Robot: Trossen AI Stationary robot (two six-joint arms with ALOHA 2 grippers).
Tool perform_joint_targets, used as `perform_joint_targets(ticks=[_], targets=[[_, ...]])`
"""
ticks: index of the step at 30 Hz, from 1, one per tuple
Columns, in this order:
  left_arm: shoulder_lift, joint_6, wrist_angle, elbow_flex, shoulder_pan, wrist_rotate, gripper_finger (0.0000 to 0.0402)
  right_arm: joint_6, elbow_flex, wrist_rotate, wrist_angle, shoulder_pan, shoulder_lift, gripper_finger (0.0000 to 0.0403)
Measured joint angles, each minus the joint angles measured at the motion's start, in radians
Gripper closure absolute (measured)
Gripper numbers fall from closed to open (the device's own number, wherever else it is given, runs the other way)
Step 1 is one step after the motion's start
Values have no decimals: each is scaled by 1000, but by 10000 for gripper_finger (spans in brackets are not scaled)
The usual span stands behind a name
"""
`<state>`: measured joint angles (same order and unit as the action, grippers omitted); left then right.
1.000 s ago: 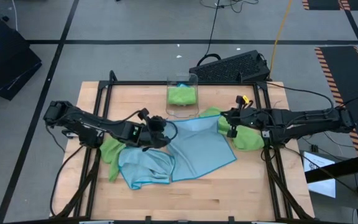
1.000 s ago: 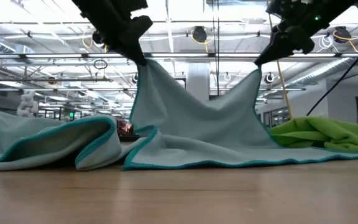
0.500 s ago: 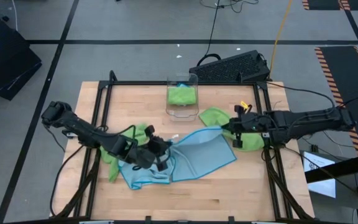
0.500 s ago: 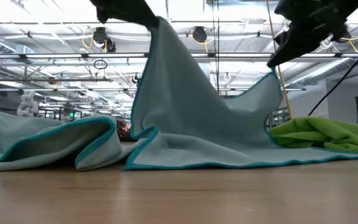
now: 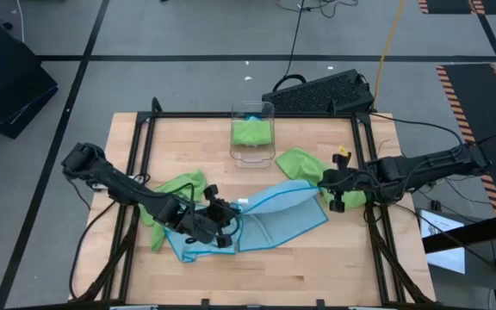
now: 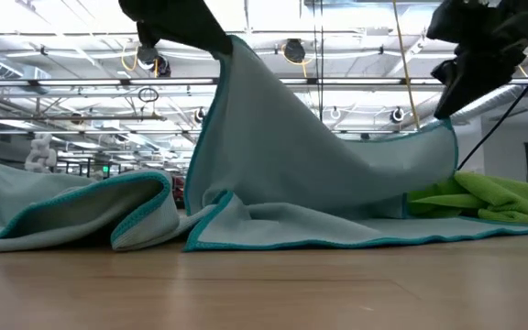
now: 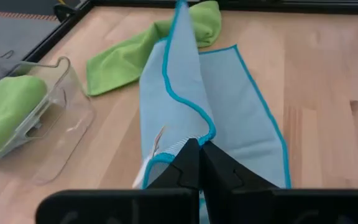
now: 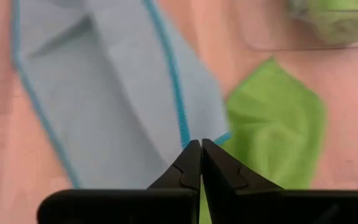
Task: Fold microfiber towels
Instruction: Fold the right blue towel
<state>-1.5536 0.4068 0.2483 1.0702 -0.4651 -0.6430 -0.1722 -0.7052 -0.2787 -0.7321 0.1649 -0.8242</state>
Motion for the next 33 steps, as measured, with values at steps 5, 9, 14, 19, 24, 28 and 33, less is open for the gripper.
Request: perform_joint_targets(ticks=[5, 9, 14, 19, 24, 28, 33], targets=[[-1, -26, -19, 0, -2, -30, 391, 92, -45, -212, 61, -3, 2, 402], [33, -86, -15, 1, 5, -127, 392, 251, -57, -244, 233, -34, 2, 402], [75, -52, 80, 0, 44, -317, 394, 392, -35, -175, 491, -142, -31, 402], [105, -4, 104, 0, 68, -340, 398, 455, -35, -109, 564, -221, -42, 402], [100, 27, 113, 0, 46, -268, 392, 398, -31, -12, 452, -265, -35, 403], [84, 69, 133, -1, 27, -201, 398, 323, 8, 76, 406, -270, -36, 403], [69, 104, 119, -1, -5, -122, 390, 225, 43, 80, 327, -262, -35, 403]])
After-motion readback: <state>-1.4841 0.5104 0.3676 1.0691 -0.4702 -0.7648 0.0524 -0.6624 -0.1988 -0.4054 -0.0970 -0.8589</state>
